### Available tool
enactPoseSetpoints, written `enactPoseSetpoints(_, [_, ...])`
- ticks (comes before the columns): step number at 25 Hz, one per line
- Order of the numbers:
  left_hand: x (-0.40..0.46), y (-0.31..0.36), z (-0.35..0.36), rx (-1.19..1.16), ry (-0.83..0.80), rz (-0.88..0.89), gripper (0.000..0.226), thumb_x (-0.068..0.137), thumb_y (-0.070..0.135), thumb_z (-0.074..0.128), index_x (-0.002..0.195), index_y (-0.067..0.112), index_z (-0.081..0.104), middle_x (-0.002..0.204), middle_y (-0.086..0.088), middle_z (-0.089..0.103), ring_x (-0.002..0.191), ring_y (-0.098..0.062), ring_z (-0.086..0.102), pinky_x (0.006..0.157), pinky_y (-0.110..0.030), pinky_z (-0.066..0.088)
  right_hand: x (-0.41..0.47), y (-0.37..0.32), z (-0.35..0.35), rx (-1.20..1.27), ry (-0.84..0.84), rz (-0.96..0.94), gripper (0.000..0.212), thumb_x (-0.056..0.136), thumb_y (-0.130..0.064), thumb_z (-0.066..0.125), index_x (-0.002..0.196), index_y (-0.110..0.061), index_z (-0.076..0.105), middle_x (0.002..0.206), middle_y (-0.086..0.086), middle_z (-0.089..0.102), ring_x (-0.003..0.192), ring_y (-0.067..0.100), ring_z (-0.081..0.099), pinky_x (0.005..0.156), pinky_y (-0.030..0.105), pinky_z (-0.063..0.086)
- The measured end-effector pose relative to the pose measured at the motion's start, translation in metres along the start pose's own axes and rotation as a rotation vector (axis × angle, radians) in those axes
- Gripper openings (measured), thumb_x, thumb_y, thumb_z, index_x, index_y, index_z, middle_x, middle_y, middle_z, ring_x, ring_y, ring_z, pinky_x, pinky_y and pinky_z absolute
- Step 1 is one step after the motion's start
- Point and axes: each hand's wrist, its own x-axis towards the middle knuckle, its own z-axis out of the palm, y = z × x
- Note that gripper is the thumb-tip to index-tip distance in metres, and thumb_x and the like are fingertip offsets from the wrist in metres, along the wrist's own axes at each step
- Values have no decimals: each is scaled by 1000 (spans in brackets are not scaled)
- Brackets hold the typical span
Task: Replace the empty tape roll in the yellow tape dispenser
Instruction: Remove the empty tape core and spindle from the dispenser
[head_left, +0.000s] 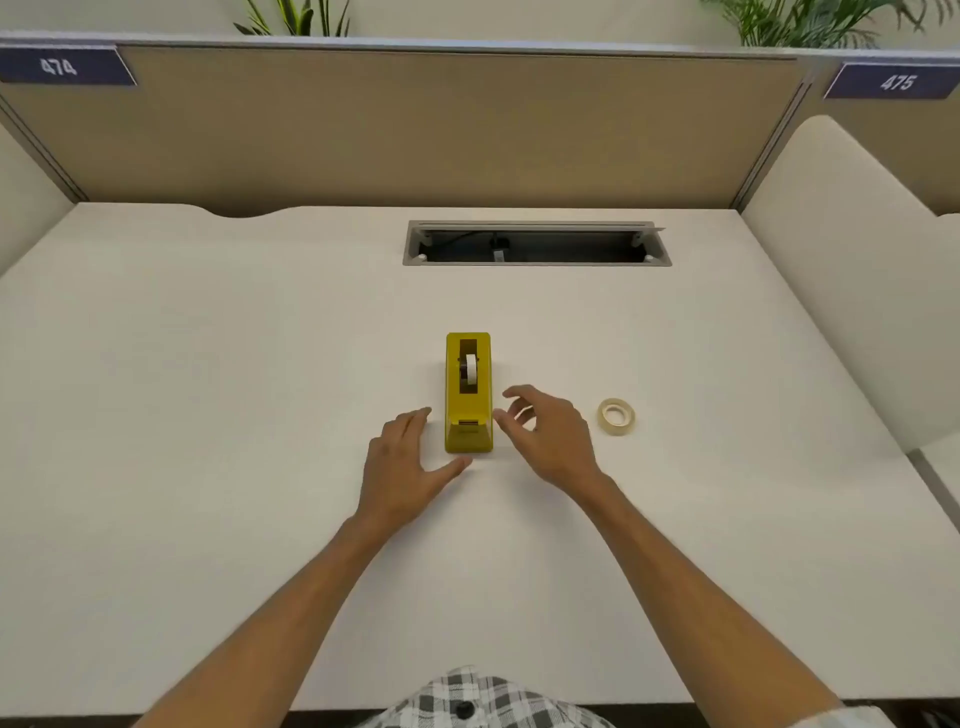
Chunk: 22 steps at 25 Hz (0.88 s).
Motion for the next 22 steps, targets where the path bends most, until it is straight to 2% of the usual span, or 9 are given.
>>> enactPoseSetpoints(4, [11, 11, 9, 49, -9, -15, 102, 67, 83, 52, 143, 16, 39, 146, -2, 45, 135, -19, 40, 108, -37, 34, 21, -8, 0, -17, 2, -29, 41, 88, -48, 62, 125, -30, 56, 105, -16, 65, 89, 4, 64, 78, 30, 54])
enactPoseSetpoints(9, [22, 15, 17, 50, 36, 28, 92, 67, 80, 48, 135, 18, 46, 135, -1, 52, 127, -20, 46, 100, -36, 36, 42, -14, 2, -29, -45, -58, 50, 87, -50, 64, 131, -32, 51, 114, -14, 61, 92, 4, 61, 78, 30, 52])
enactPoseSetpoints(15, [23, 12, 22, 70, 54, 52, 91, 70, 79, 49, 135, 16, 46, 135, -3, 53, 127, -21, 47, 101, -38, 37, 60, -19, 5, -149, -105, -103, 56, 85, -54, 62, 135, -31, 50, 120, -8, 56, 101, 13, 62, 80, 35, 52])
enactPoseSetpoints(22, [22, 12, 23, 96, 57, 65, 89, 72, 78, 48, 135, 15, 46, 135, -4, 53, 127, -22, 47, 101, -39, 36, 70, -26, 6, -266, -103, -161, 53, 82, -49, 66, 130, -27, 57, 128, -1, 47, 107, 18, 57, 76, 31, 49])
